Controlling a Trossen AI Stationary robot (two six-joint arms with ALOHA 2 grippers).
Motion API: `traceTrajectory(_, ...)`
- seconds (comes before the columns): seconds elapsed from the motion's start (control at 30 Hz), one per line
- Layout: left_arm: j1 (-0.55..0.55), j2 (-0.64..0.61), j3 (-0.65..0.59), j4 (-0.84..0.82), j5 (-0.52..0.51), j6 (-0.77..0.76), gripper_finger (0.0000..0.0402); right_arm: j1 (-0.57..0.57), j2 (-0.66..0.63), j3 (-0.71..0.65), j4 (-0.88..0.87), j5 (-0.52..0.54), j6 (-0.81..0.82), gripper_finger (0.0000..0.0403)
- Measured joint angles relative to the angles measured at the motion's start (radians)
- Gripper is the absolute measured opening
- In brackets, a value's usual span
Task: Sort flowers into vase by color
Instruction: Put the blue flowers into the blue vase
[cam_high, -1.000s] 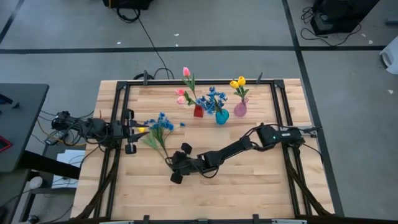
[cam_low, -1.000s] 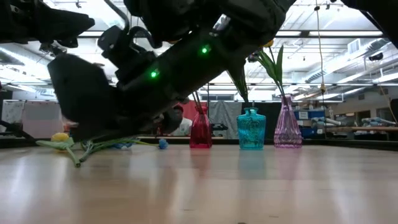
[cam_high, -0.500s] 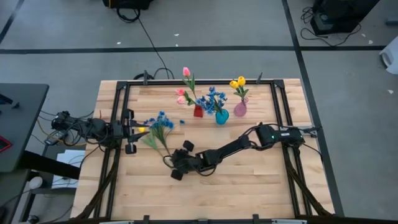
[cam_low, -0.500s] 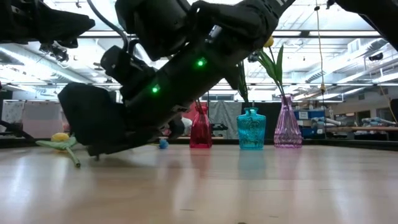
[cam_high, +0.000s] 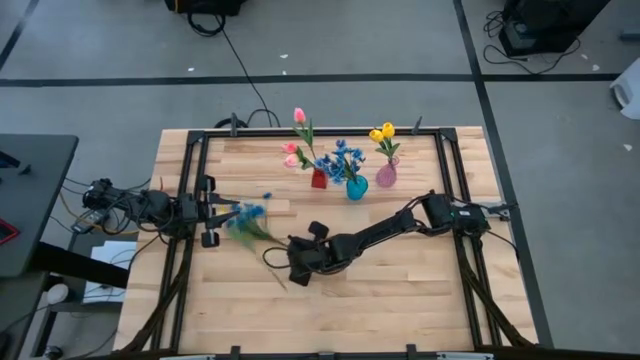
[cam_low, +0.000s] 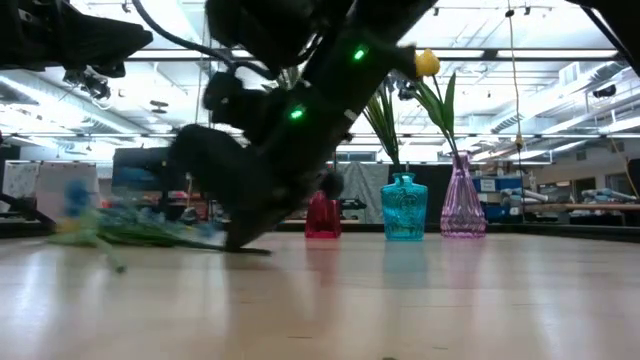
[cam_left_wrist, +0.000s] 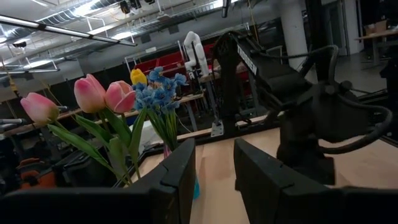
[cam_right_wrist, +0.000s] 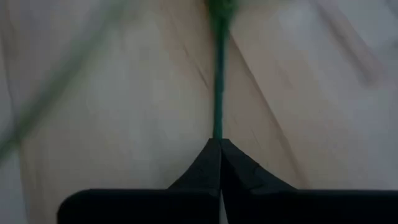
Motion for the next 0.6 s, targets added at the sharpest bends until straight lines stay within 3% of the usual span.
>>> traceTrajectory(0.27,0.000,0.000,0.000,0.000,0.000,0.000,0.0115,0.001,-0.102,-0.007,-0.347,-0.064,0.131,0.0005)
traceTrajectory(0.6,0.000,0.000,0.000,0.000,0.000,-0.001,0.0115,0.031,-0.220,-0.007,-0.702,-0.055,0.288,0.0002)
